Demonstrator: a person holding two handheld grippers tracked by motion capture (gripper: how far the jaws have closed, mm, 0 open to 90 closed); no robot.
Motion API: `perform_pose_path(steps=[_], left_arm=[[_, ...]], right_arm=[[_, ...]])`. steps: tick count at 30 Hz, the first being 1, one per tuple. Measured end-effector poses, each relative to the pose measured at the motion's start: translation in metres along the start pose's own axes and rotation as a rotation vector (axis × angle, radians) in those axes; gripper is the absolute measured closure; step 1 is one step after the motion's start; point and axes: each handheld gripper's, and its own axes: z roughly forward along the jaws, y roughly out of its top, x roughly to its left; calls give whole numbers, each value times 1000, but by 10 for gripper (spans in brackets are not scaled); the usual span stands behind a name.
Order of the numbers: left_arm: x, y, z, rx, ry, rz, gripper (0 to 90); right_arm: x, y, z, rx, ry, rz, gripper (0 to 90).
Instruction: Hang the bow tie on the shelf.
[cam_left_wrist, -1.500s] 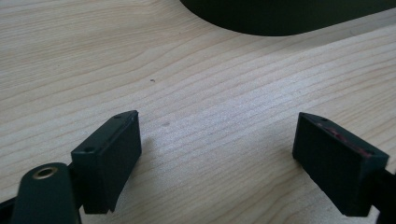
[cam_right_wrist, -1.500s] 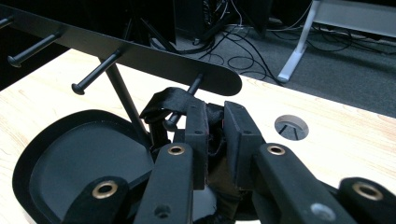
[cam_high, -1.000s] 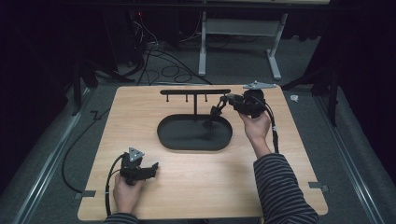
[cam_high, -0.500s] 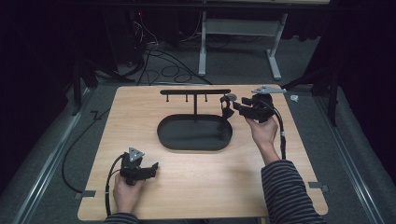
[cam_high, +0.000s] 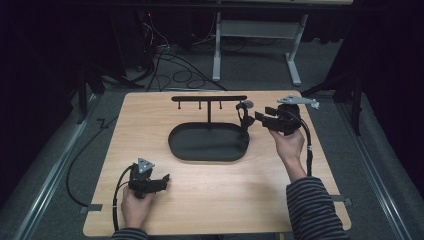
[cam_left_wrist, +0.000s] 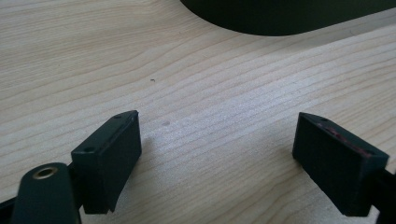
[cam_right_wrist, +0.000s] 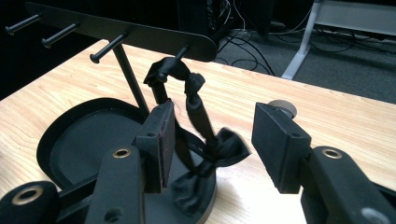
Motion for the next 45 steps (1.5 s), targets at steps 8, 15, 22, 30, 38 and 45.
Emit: perform_pose_path(steps=[8, 15, 22, 30, 38, 45], left_arm=[[0, 0, 0, 0, 0, 0, 159], [0, 0, 0, 0, 0, 0, 159], [0, 0, 0, 0, 1, 0, 159], [0, 0, 0, 0, 1, 0, 159], [0, 0, 0, -1, 2, 0, 160], [0, 0, 0, -2, 2, -1, 160]], right_arm=[[-6, -8, -11, -5, 2, 26, 508], [-10, -15, -20, -10, -10, 26, 511], [-13, -24, -30, -32, -26, 24, 526], [-16, -35, -38, -36, -27, 39, 530], [-19, -48, -47, -49, -30, 57, 546], [-19, -55, -53, -52, -25, 60, 547]])
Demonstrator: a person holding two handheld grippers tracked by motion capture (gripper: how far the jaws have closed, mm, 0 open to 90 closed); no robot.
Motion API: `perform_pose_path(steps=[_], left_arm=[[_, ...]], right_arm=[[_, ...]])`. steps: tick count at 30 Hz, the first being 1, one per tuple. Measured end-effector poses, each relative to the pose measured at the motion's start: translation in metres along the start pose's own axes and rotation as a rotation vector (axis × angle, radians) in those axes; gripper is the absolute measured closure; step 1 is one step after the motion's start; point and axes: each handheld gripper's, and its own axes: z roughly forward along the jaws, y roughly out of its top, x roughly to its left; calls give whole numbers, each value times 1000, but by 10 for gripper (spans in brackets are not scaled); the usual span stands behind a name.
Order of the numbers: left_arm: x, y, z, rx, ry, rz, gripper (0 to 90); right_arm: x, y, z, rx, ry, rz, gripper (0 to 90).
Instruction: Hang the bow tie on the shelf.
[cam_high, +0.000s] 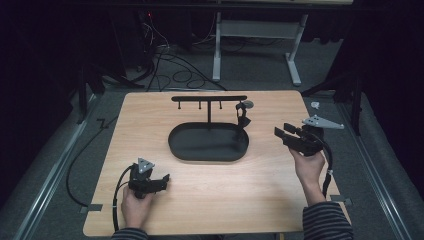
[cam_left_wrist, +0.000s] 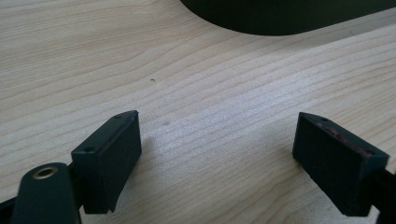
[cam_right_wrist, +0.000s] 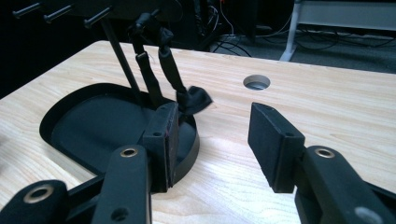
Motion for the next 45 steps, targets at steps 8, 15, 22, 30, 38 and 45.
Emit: perform_pose_path(steps=[8, 15, 22, 30, 38, 45], left_arm=[[0, 0, 0, 0, 0, -1, 159], [0, 0, 0, 1, -1, -1, 159], [0, 0, 0, 2, -1, 1, 159], [0, 0, 0, 1, -1, -1, 159], [0, 0, 0, -1, 0, -1, 159], [0, 0, 0, -1, 0, -1, 159]], right_arm=[[-1, -10, -2, 9, 8, 13, 549], [1, -17, -5, 14, 16, 5, 550], [3, -23, -9, 18, 23, 2, 551], [8, -31, -10, 14, 47, 11, 550], [13, -37, -11, 11, 68, 15, 549], [16, -41, -12, 14, 76, 19, 549]])
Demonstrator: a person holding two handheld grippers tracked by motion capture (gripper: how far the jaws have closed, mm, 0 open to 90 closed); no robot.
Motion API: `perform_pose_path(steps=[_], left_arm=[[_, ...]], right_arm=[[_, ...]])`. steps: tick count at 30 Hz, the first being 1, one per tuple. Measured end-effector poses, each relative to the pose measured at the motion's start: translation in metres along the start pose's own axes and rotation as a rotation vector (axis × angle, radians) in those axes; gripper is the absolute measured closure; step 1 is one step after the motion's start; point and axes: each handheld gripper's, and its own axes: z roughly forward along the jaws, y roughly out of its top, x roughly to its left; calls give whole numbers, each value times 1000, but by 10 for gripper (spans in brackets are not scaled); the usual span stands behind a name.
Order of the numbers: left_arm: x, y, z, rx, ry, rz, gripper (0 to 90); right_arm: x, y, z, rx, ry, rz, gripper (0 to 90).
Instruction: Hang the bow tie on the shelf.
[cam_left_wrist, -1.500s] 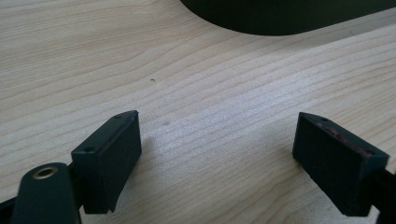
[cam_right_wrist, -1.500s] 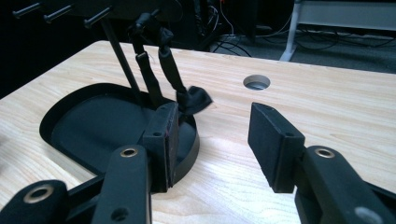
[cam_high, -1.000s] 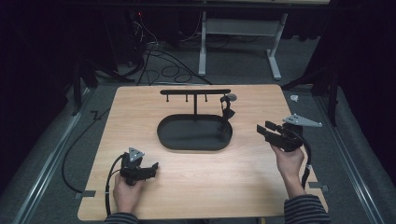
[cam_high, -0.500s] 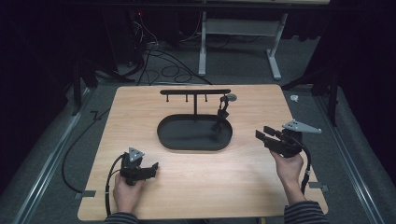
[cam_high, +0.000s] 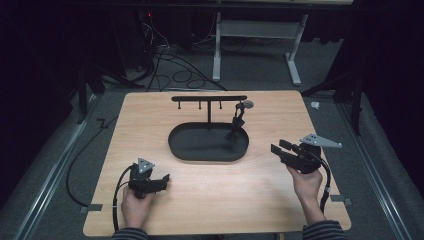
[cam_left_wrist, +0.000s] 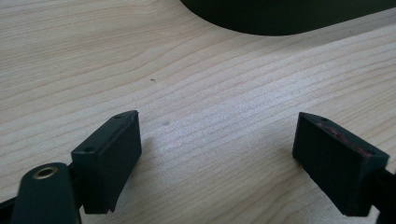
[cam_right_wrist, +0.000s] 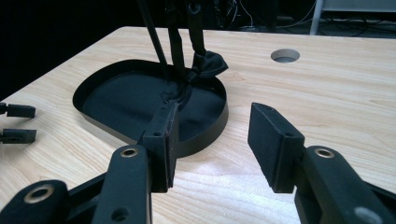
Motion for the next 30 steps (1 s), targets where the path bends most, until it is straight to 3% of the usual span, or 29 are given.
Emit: perform_pose_path(steps=[30], left_arm=[[0, 0, 0, 2, 0, 0, 159]], right_arm=[[-1, -27, 1, 22, 15, 44, 548]])
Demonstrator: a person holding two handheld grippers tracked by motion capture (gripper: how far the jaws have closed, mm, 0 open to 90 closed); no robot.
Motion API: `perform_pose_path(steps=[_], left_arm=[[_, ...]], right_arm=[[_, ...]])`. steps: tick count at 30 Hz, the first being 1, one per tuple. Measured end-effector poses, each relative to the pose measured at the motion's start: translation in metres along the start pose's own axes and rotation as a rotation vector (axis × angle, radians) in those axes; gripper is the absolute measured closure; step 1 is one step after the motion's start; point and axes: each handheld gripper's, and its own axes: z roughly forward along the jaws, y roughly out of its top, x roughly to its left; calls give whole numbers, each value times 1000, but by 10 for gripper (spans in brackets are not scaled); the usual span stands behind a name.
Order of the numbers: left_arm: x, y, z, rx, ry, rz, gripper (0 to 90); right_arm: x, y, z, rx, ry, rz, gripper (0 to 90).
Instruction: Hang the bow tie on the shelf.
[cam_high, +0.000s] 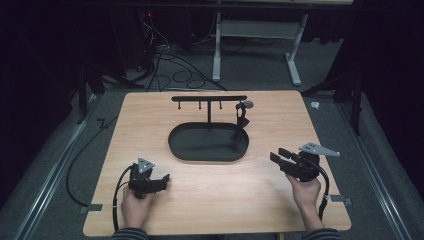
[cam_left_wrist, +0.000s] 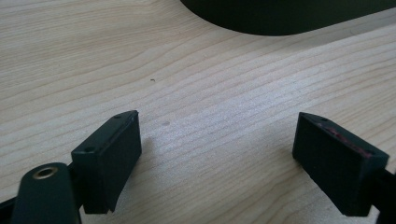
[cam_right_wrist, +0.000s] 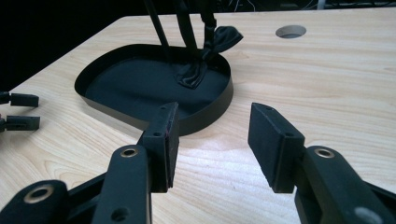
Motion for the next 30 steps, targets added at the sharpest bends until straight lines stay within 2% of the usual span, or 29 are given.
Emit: perform_pose_path(steps=[17, 30], left_arm=[[0, 0, 0, 0, 0, 0, 159], [0, 0, 0, 1, -1, 0, 160]], right_arm=[[-3, -16, 0, 8, 2, 35, 549], [-3, -26, 5, 26, -11, 37, 549]])
